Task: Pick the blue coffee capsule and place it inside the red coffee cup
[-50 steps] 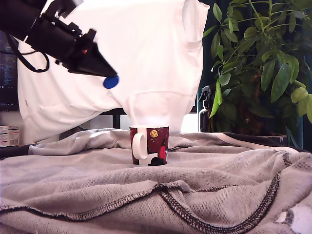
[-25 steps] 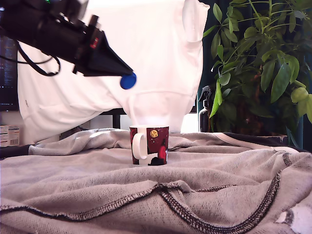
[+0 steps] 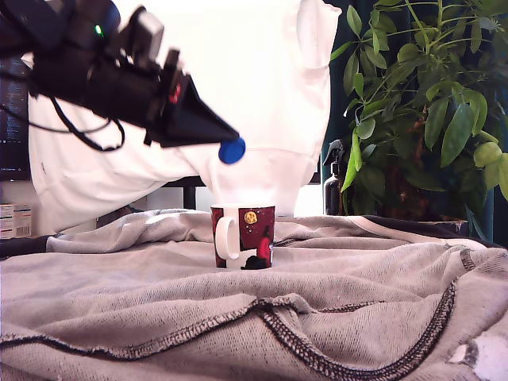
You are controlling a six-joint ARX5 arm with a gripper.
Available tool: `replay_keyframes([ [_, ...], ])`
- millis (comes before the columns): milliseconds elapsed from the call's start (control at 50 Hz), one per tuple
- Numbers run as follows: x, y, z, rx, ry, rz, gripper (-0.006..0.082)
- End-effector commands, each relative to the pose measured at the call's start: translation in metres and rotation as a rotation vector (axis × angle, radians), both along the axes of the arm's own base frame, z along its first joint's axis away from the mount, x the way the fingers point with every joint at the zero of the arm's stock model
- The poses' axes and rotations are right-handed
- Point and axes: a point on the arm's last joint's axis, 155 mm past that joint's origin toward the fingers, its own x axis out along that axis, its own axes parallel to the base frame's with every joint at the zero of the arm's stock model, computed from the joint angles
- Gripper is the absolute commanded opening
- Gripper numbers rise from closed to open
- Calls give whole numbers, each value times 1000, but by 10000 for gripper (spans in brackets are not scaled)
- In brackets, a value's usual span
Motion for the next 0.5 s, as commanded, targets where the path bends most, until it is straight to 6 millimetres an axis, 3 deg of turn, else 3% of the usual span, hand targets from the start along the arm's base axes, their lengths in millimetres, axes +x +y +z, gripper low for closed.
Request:
replay_keyframes([
  [0,1,-1,-11,3,14,0,-24],
  [380,13,1,-32,33,22,38,-15],
  [420,14,0,-35,40,21,42,42],
  [480,13,-3,-36,46,5,34,213],
])
